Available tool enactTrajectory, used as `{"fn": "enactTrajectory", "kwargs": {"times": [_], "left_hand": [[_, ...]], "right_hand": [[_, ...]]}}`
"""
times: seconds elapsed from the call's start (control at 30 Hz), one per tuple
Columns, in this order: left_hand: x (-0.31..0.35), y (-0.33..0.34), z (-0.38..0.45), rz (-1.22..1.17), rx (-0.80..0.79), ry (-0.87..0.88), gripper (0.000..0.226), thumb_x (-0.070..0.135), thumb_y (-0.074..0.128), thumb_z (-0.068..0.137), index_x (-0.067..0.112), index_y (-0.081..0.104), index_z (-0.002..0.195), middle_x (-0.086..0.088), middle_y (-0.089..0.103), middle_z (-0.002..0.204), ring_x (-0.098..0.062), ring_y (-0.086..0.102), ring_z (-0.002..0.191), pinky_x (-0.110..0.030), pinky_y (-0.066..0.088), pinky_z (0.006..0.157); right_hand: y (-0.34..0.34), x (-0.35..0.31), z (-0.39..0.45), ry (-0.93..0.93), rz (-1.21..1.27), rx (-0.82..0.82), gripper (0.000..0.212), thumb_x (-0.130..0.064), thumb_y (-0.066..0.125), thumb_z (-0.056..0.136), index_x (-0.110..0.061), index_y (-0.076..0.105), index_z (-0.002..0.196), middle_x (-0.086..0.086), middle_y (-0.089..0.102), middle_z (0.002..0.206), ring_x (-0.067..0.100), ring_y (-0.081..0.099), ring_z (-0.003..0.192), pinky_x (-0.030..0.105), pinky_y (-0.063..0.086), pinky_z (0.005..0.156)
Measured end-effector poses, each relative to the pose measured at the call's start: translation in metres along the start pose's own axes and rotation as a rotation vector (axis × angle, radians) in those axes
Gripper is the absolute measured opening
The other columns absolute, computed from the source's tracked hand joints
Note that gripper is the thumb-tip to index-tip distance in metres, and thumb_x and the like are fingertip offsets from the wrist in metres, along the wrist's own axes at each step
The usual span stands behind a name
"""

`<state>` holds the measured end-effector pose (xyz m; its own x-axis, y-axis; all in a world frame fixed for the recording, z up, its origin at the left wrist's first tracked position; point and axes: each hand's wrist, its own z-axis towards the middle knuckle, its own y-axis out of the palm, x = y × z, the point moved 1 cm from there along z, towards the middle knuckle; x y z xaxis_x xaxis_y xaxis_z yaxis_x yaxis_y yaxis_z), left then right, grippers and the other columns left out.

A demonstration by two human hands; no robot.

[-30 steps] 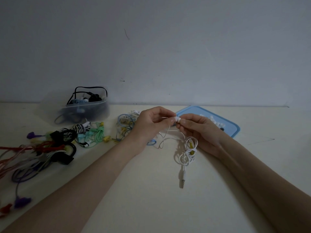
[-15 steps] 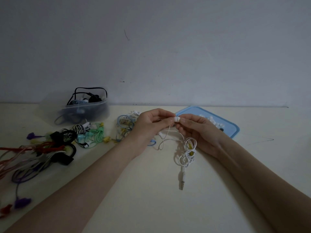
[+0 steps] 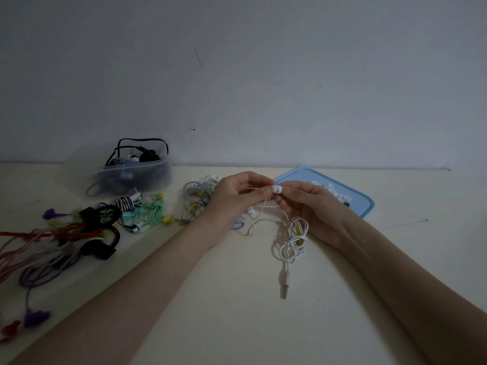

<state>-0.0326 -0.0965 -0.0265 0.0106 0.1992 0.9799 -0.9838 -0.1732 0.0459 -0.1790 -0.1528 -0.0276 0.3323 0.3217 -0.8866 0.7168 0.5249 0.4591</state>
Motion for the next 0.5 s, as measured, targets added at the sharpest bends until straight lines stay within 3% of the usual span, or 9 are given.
{"fn": "enactTrajectory", "kwargs": {"times": [0.13,0.2,0.33,0.5], "left_hand": [[-0.003,0.001,0.002,0.009,0.054,0.001,0.007,0.011,0.068,0.080,0.016,0.067,0.084,0.000,0.069,0.080,-0.004,0.064,0.073,-0.017,0.047,0.068],[-0.004,0.000,0.002,0.007,0.093,-0.001,0.010,0.010,0.067,0.081,0.018,0.066,0.088,0.001,0.068,0.085,-0.006,0.064,0.075,-0.021,0.047,0.072],[-0.004,0.004,0.001,0.084,0.083,0.024,0.017,0.007,0.062,0.086,0.015,0.066,0.100,0.001,0.064,0.087,-0.003,0.062,0.072,-0.013,0.045,0.066],[-0.002,0.008,-0.002,0.054,0.068,0.044,0.015,0.004,0.061,0.087,0.008,0.067,0.100,-0.005,0.068,0.087,-0.001,0.065,0.069,-0.010,0.048,0.065]], "right_hand": [[-0.001,0.001,0.000,0.005,-0.019,0.008,0.014,-0.001,0.055,0.083,0.006,0.060,0.094,0.010,0.066,0.071,0.011,0.064,0.059,0.016,0.052,0.055],[0.000,0.000,0.000,-0.022,-0.187,0.032,0.011,-0.002,0.058,0.085,0.005,0.062,0.091,0.012,0.064,0.071,0.015,0.061,0.061,0.019,0.052,0.057],[0.008,-0.011,0.000,-0.210,-0.532,0.184,0.008,0.004,0.061,0.084,-0.001,0.063,0.079,0.013,0.065,0.072,0.013,0.063,0.059,0.019,0.056,0.066],[0.013,-0.020,-0.001,-0.349,-0.808,0.177,0.018,0.005,0.063,0.083,-0.012,0.065,0.079,0.009,0.067,0.069,0.012,0.065,0.057,0.022,0.056,0.066]]}}
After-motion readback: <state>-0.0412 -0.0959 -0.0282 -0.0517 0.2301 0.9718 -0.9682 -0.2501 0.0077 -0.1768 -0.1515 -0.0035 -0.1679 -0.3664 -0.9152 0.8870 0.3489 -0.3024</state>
